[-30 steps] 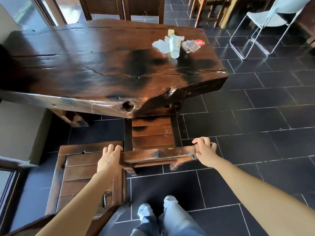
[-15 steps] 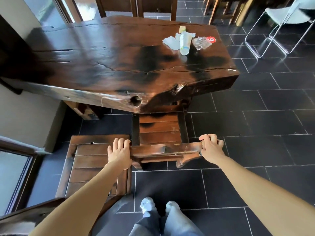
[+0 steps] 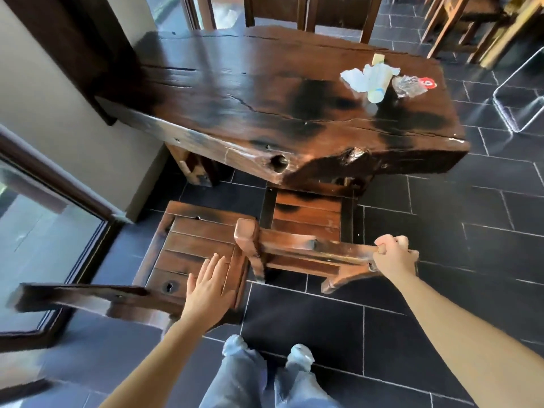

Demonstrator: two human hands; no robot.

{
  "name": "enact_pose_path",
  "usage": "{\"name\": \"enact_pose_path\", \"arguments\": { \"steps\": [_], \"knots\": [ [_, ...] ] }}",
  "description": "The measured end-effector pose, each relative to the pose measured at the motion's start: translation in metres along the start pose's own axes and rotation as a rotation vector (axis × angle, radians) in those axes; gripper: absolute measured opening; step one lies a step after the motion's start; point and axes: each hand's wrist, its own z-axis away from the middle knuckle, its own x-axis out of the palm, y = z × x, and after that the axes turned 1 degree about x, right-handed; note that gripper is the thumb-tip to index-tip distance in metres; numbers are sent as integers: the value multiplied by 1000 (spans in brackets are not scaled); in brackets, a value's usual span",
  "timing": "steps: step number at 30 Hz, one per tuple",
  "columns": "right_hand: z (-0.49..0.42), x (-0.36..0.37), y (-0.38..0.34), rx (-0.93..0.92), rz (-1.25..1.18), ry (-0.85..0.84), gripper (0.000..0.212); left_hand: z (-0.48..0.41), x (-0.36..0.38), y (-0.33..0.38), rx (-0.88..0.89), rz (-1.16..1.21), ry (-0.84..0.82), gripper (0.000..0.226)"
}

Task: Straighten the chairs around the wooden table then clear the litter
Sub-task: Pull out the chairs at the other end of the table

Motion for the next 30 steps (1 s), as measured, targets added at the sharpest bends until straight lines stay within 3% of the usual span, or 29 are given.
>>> {"name": "enact_pose_path", "arguments": {
  "steps": [5, 8, 11, 14, 19, 23, 25, 27, 30],
  "knots": [
    [-9, -3, 2, -36, 223, -92, 33, 13, -35, -57, -67, 28, 146, 72],
    [-9, -5, -7, 10, 349, -147, 40, 5, -53, -89, -60, 23, 147, 73],
    [-1, -8, -27, 66, 422, -133, 31, -7, -68, -125, -29, -24, 100, 75],
    [29, 4, -54, 103, 286, -17, 34, -23, -88, -164, 28, -66, 45, 70],
    [119, 69, -142, -132, -115, 116, 34, -64, -120, -228, 95, -145, 32, 65],
    [214, 147, -180, -367, -182, -101, 27, -70, -128, -283, 54, -259, -65, 70],
    [248, 165, -193, -385, -231, -257, 26, -64, -128, -315, 6, -323, -84, 70],
    [264, 163, -211, -331, -263, -323, 27, -56, -128, -350, -50, -391, -135, 59],
    [280, 153, -239, -396, -90, -354, 28, -34, -126, -382, -21, -261, -131, 29]
  ]
}}
